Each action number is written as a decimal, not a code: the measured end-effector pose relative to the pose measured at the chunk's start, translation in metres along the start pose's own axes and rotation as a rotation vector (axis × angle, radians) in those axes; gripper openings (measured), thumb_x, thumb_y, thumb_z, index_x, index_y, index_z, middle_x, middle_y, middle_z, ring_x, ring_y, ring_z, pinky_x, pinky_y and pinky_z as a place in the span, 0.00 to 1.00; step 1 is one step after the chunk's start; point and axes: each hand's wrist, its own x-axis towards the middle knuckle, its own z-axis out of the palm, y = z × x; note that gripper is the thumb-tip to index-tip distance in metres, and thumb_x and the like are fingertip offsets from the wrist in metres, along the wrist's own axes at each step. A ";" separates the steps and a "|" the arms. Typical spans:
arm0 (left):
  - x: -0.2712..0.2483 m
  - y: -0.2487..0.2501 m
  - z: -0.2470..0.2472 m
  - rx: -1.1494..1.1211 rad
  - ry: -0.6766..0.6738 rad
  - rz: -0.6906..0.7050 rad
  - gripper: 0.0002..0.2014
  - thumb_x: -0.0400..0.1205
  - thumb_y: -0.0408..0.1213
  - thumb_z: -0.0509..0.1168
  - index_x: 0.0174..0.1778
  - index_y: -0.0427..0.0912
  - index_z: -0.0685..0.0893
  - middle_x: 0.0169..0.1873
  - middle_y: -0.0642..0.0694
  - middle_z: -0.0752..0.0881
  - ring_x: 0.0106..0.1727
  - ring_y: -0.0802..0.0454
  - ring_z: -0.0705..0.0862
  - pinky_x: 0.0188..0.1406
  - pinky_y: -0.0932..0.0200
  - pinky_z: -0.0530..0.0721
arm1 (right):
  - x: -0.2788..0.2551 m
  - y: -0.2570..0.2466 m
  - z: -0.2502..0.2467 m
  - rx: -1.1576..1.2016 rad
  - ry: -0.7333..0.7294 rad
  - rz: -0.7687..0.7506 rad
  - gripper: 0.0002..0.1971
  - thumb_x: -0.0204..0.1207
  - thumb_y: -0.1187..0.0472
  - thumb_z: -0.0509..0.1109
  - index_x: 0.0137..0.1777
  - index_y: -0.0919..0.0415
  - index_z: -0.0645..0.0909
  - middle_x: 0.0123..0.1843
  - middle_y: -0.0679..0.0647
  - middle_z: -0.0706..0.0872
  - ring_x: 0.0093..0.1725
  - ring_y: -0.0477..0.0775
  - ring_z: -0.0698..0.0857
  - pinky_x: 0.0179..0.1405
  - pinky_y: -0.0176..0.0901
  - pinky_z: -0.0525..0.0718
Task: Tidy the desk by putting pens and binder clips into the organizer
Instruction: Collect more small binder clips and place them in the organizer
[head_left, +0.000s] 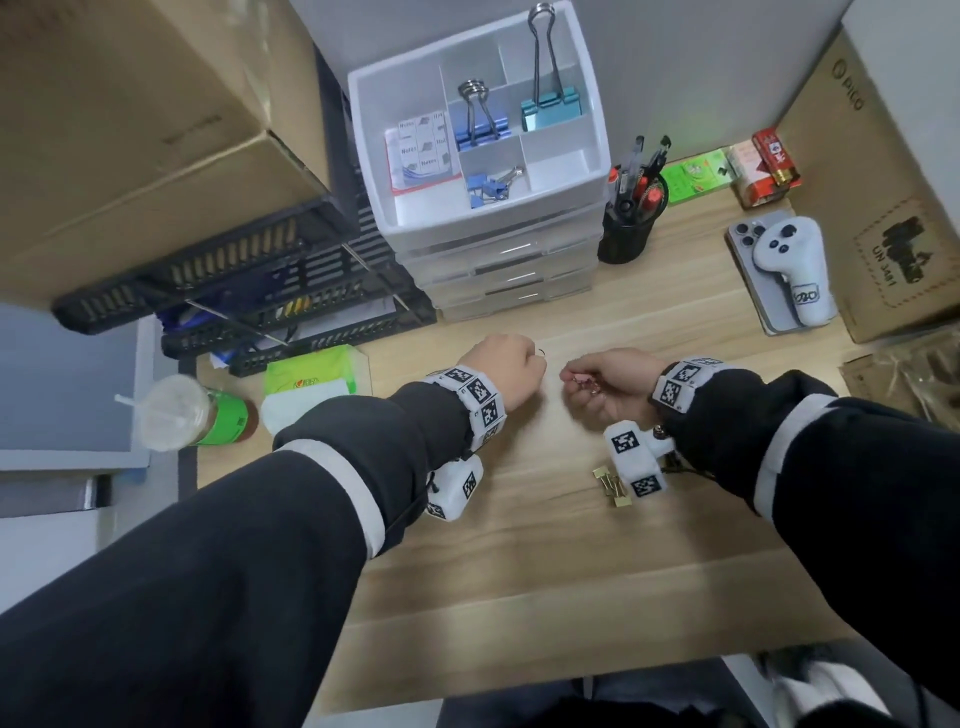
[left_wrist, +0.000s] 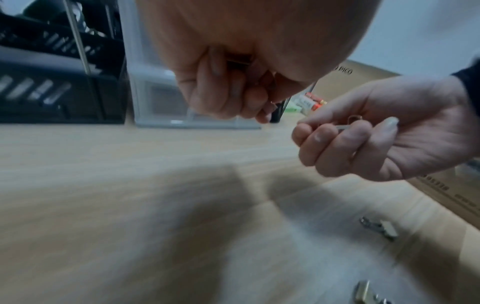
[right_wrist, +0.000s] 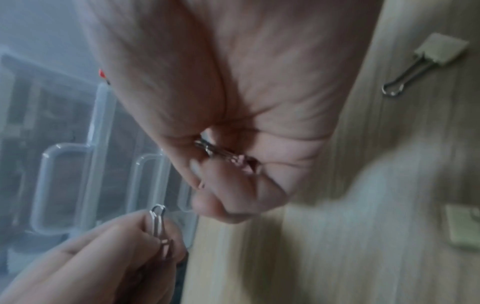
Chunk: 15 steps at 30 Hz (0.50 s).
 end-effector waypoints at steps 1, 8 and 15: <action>-0.003 0.004 -0.007 0.003 0.015 0.017 0.14 0.83 0.40 0.56 0.33 0.42 0.77 0.34 0.41 0.82 0.43 0.36 0.81 0.37 0.54 0.75 | -0.003 -0.001 0.004 0.027 -0.009 -0.011 0.13 0.86 0.60 0.60 0.38 0.60 0.75 0.26 0.51 0.76 0.18 0.44 0.73 0.12 0.30 0.70; -0.023 0.027 -0.051 0.053 0.099 0.167 0.14 0.81 0.40 0.56 0.29 0.47 0.77 0.29 0.47 0.81 0.37 0.42 0.83 0.31 0.56 0.77 | -0.025 -0.006 0.035 0.218 -0.035 -0.101 0.11 0.86 0.65 0.60 0.42 0.68 0.77 0.34 0.60 0.79 0.32 0.58 0.84 0.27 0.47 0.90; -0.038 0.042 -0.071 0.157 0.099 0.292 0.09 0.80 0.42 0.60 0.41 0.42 0.83 0.39 0.45 0.86 0.40 0.44 0.83 0.31 0.56 0.77 | -0.057 -0.011 0.066 0.316 -0.119 -0.198 0.15 0.85 0.66 0.51 0.41 0.69 0.76 0.32 0.66 0.79 0.39 0.62 0.80 0.30 0.53 0.89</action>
